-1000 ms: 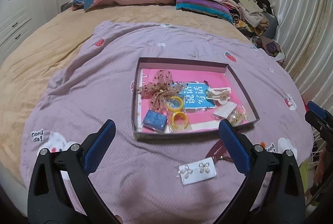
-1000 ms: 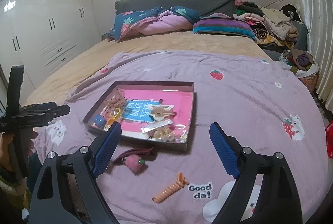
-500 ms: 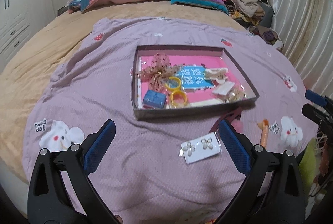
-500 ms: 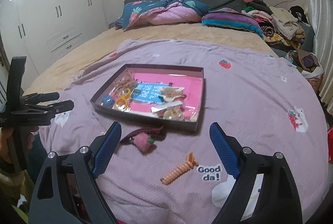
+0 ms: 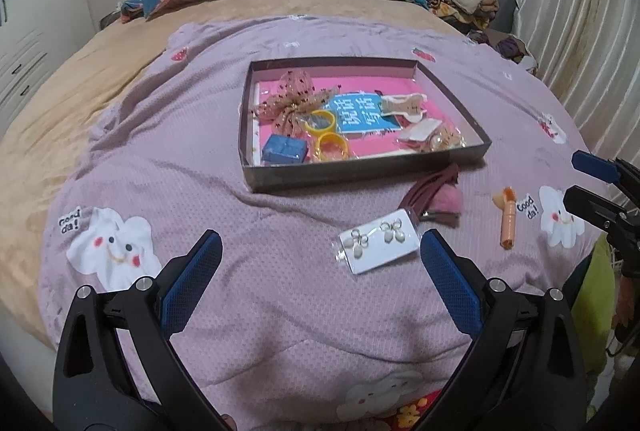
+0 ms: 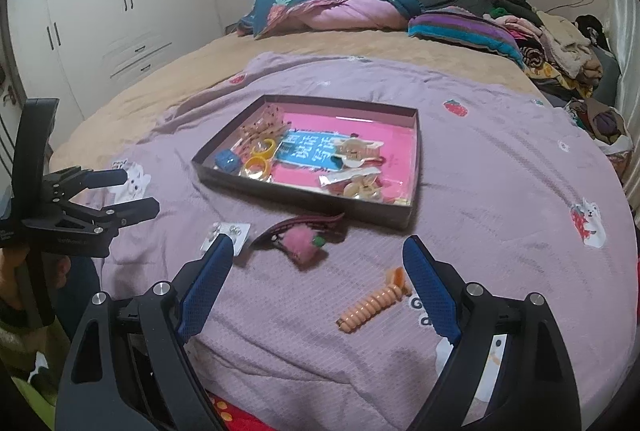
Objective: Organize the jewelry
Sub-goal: 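Open and withdraw both tools from the box toward the remaining jewelry, then grasp the bow-earring card with the left tool while the right tool grasps the pink pompom clip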
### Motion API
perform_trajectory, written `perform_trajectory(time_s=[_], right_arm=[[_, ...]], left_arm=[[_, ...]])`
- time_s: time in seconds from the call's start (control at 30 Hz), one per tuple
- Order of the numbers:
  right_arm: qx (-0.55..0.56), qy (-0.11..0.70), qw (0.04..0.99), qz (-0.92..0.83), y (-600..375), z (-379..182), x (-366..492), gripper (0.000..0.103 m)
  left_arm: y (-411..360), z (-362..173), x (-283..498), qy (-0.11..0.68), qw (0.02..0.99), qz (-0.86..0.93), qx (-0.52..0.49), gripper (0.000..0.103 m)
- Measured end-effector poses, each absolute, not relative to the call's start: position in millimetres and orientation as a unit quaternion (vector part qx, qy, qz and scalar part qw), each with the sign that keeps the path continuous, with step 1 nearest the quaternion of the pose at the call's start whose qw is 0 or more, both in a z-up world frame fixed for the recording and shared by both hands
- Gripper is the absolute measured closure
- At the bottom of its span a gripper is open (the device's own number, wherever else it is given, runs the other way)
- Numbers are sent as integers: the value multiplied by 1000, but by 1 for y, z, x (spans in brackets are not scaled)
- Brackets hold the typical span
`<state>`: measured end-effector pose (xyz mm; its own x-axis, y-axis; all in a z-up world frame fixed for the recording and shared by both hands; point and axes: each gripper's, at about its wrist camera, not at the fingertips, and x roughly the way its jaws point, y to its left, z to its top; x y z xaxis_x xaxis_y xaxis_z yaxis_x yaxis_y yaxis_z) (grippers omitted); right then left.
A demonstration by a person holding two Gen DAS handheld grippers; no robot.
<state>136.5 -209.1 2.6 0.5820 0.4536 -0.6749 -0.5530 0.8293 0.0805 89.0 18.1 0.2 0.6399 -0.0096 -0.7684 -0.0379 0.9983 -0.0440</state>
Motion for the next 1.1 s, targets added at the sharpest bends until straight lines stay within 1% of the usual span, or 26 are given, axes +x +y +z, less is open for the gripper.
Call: perform_trajectory(time_s=[0.7,1.03,1.1], right_arm=[[-93,398,868,281,-193,-32,142,17],[-100,419,856,287,-187,-47,154,17],[-98,424,853,287,-187,-50,158,17]], left_arm=[[18,-41,81,457,889,-6,-10,10],[11,-61,95,471,881,-32,14,10],[8,-65,101,473,880,-37,25,12]])
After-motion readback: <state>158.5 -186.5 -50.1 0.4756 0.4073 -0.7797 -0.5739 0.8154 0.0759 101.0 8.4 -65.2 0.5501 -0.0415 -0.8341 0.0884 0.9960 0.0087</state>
